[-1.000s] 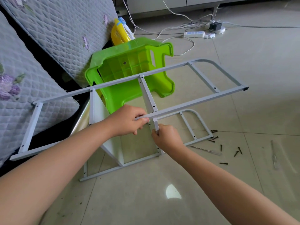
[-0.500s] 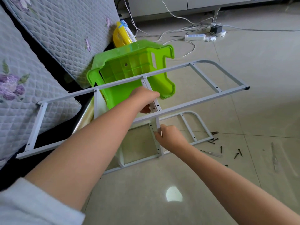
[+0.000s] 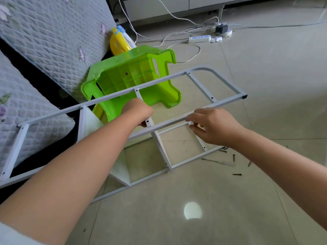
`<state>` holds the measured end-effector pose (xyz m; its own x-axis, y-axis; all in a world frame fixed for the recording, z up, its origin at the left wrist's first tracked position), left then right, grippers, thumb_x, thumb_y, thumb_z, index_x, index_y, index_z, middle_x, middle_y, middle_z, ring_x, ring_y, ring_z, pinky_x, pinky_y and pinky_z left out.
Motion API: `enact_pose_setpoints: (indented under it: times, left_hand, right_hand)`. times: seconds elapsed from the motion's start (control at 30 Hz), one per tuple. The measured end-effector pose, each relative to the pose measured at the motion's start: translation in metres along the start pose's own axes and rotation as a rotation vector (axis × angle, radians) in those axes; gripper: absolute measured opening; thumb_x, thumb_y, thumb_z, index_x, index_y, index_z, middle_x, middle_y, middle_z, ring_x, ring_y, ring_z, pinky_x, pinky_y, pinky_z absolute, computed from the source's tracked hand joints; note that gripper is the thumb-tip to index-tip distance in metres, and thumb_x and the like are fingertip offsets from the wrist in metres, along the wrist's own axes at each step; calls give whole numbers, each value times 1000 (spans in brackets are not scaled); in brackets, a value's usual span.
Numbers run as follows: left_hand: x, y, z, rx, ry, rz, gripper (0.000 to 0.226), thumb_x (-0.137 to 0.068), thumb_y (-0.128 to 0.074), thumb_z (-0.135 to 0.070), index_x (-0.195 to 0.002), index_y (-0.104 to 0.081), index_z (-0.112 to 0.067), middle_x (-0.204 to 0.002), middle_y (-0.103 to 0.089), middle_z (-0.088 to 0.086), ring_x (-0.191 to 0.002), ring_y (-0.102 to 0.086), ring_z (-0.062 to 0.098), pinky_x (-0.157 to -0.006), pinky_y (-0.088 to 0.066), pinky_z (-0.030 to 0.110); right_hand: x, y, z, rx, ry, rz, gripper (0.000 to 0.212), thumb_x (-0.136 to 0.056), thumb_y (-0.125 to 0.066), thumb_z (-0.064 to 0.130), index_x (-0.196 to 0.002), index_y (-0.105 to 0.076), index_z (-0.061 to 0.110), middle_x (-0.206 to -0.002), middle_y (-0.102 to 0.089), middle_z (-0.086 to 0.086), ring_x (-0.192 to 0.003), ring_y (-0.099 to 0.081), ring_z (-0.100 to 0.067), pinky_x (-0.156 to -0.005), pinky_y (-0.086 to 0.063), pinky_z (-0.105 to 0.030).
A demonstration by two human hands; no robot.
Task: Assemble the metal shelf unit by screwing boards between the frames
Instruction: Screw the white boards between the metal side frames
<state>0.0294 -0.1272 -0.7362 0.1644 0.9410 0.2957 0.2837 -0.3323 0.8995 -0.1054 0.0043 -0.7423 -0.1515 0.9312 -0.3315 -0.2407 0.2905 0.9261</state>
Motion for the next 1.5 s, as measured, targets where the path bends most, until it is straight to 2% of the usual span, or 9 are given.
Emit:
enact_pose_setpoints:
  times: [0.1, 0.17, 0.27, 0.53, 0.67, 0.83, 1.17, 1.33, 1.5]
  left_hand:
    - [3, 4, 6, -26, 19, -73, 29, -88, -44, -7, -61, -34, -11, -101, -64, 2, -17, -30, 8, -23, -13, 8]
    - [3, 4, 9, -62, 32, -110, 34, -87, -45, -9, -57, -31, -12, -86, -66, 1, -36, -41, 8, -32, -20, 17]
    - [2, 4, 13, -90, 47, -144, 33, -87, -48, -11, -57, -33, -11, -56, -41, 2, -45, -39, 13, -42, -20, 21]
    - [4, 9, 21, -113, 38, -210, 32, -87, -48, -17, -58, -35, -10, -66, -43, 6, -66, -45, 25, -45, -24, 22]
    - [7, 9, 22, -130, 36, -222, 18, -87, -49, -16, -81, -56, -1, -81, -50, 9, -85, -59, 32, -56, -34, 25]
    - [4, 9, 26, -116, 38, -228, 31, -87, -49, -16, -60, -36, -9, -67, -44, 5, -70, -47, 27, -44, -25, 23]
    - [2, 5, 19, -83, 8, -210, 33, -87, -48, -15, -58, -33, -10, -62, -38, 3, -61, -43, 23, -44, -23, 24]
    - [3, 5, 17, -81, 6, -215, 33, -88, -48, -15, -59, -32, -10, -61, -38, 3, -51, -34, 16, -44, -23, 24]
    - [3, 5, 17, -82, 2, -216, 34, -88, -49, -15, -58, -32, -10, -61, -37, 3, -52, -35, 17, -44, -23, 24]
  right_hand:
    - [-10, 6, -14, 180, 2, -124, 34, -61, -70, 23, -92, -70, 9, -79, -61, -10, -73, -61, -30, -65, -49, -35]
    - [-19, 1, -17, 201, -63, 7, 25, -73, -69, 22, -94, -67, 11, -88, -59, -10, -86, -58, -32, -82, -43, -42]
    - [-24, -7, -14, 242, -57, 184, 15, -93, -41, 25, -84, -51, 18, -90, -55, 0, -94, -54, -22, -102, -22, -34]
    - [-27, -7, -4, 270, -56, 145, 14, -91, -36, 17, -78, -41, 16, -88, -64, -5, -87, -56, -27, -95, -24, -31]
    - [-29, -11, -3, 280, -52, 145, 14, -91, -36, 16, -78, -42, 16, -88, -64, -5, -86, -57, -27, -94, -25, -31]
    - [-29, -12, -1, 276, -51, 160, 14, -90, -36, 16, -77, -42, 15, -86, -64, -6, -83, -57, -28, -93, -25, -31]
    - [-26, -9, -7, 260, -85, 176, 14, -90, -37, 14, -77, -41, 14, -83, -63, -7, -72, -43, -25, -95, -24, -31]
    - [-25, -7, -9, 265, -85, 183, 13, -90, -37, 14, -78, -41, 14, -85, -64, -7, -82, -55, -28, -96, -23, -32]
    - [-25, -8, -9, 263, -86, 188, 13, -90, -37, 15, -78, -42, 14, -84, -63, -6, -76, -49, -25, -96, -24, -32]
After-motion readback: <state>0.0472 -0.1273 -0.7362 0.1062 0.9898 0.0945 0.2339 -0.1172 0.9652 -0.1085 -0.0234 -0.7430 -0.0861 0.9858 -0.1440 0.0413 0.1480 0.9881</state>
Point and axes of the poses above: each hand's wrist, its own x-axis away from the middle knuckle, its own y-axis out of the back of the hand, z = x × y, the point moved 5 cm from there along -x, towards the middle knuckle
